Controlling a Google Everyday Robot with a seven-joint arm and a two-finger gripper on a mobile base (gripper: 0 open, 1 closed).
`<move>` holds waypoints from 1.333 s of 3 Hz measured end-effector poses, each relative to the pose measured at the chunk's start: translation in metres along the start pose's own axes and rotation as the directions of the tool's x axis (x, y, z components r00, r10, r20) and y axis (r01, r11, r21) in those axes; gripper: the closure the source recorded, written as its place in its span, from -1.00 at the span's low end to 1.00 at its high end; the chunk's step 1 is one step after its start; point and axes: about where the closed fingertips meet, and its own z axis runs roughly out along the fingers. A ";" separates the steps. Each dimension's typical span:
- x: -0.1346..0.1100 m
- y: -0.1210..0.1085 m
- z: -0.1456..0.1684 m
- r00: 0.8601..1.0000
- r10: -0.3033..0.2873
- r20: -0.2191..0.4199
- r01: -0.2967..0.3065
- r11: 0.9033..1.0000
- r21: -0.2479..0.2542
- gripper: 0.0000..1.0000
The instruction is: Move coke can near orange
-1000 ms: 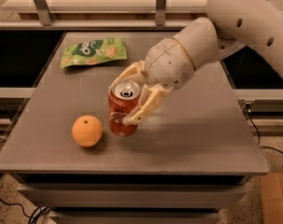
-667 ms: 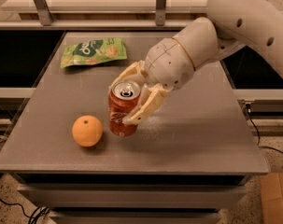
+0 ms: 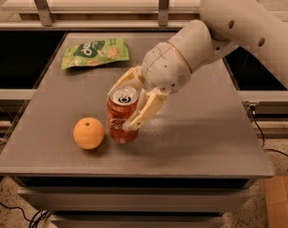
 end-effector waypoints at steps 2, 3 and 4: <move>0.000 0.003 0.012 1.000 -0.016 -0.022 0.016 0.999 -0.037 0.66; -0.001 0.005 0.020 0.999 -0.031 -0.041 0.029 0.998 -0.058 0.19; -0.002 0.005 0.025 0.998 -0.042 -0.053 0.038 0.996 -0.076 -0.26</move>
Offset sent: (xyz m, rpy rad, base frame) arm -0.0137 0.0096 -0.0129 -0.0530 -0.0223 0.0677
